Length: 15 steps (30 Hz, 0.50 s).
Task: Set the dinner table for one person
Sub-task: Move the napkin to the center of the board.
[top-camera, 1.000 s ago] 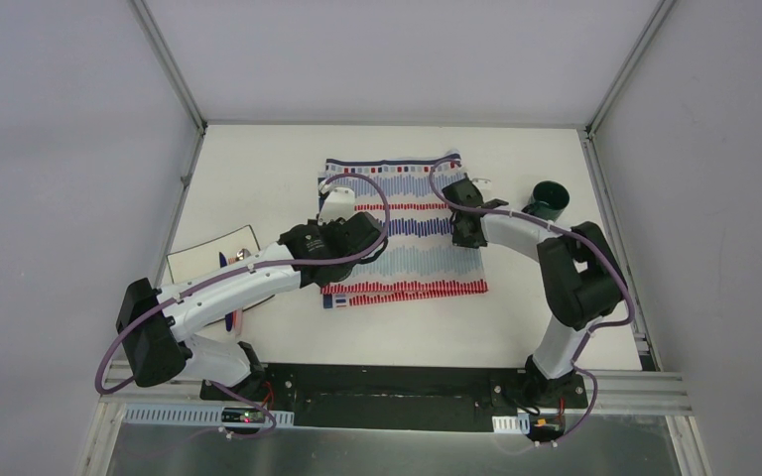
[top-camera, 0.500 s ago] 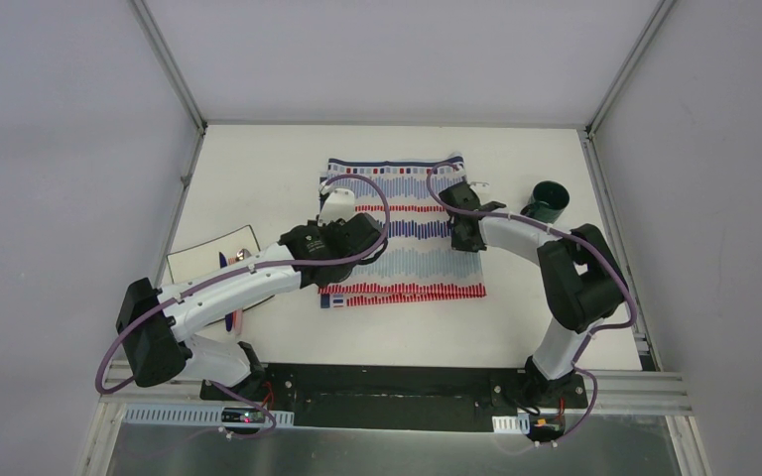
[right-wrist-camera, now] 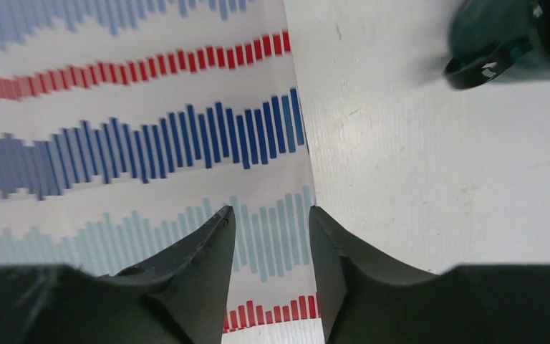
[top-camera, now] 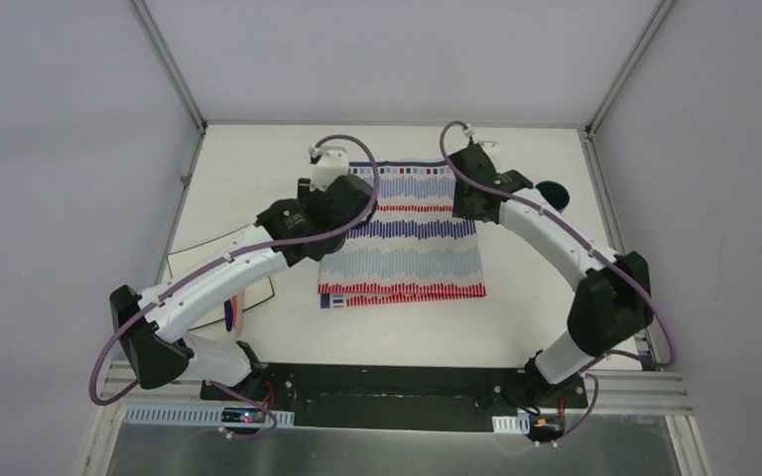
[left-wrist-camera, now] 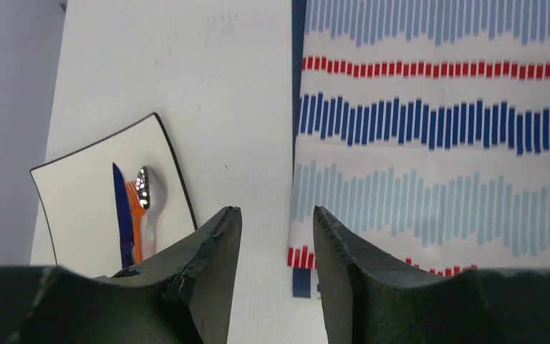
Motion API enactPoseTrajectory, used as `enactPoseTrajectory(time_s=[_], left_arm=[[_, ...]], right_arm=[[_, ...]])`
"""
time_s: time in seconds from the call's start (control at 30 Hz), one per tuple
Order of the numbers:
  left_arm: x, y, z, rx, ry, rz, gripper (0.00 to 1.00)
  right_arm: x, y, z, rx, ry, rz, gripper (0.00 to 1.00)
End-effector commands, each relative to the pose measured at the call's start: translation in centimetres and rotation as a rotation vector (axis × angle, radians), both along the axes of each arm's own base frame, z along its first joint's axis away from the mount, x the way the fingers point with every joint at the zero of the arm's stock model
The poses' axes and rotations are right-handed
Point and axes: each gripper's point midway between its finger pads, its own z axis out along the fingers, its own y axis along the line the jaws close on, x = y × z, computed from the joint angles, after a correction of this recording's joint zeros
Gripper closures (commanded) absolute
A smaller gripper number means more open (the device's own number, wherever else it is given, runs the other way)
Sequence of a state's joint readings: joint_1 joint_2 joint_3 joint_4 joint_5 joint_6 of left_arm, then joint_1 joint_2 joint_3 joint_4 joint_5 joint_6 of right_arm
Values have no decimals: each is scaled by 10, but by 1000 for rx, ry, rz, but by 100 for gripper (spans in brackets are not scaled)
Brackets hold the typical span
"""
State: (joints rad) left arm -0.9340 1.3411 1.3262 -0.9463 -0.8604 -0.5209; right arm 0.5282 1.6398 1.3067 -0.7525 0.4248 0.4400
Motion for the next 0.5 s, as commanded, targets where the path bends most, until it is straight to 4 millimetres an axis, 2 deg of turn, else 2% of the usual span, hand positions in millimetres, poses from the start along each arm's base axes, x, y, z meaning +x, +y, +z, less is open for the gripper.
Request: enactPoseTrajectory(time_s=[0.0,0.1,0.2,0.33,0.43,0.47], left_arm=[[36,35,42,-87,-35,45,57],[53,69,49,-206,-28,107,56],[57,93,48,-270,-23,173,54],[50,123,35,-300,16,305,55],[41,141,27,-336,40,384,68],[37,149,25,-347,47,414,80]], right_arm=[[3,-5,96,60,-207,27,51],[-2,-8,123,98,-268,42,48],[-8,-9,140,140,-305,57,46],[-14,-5,147,188,-312,91,46],[-16,1,145,210,-304,118,49],[-16,1,144,214,-302,123,52]])
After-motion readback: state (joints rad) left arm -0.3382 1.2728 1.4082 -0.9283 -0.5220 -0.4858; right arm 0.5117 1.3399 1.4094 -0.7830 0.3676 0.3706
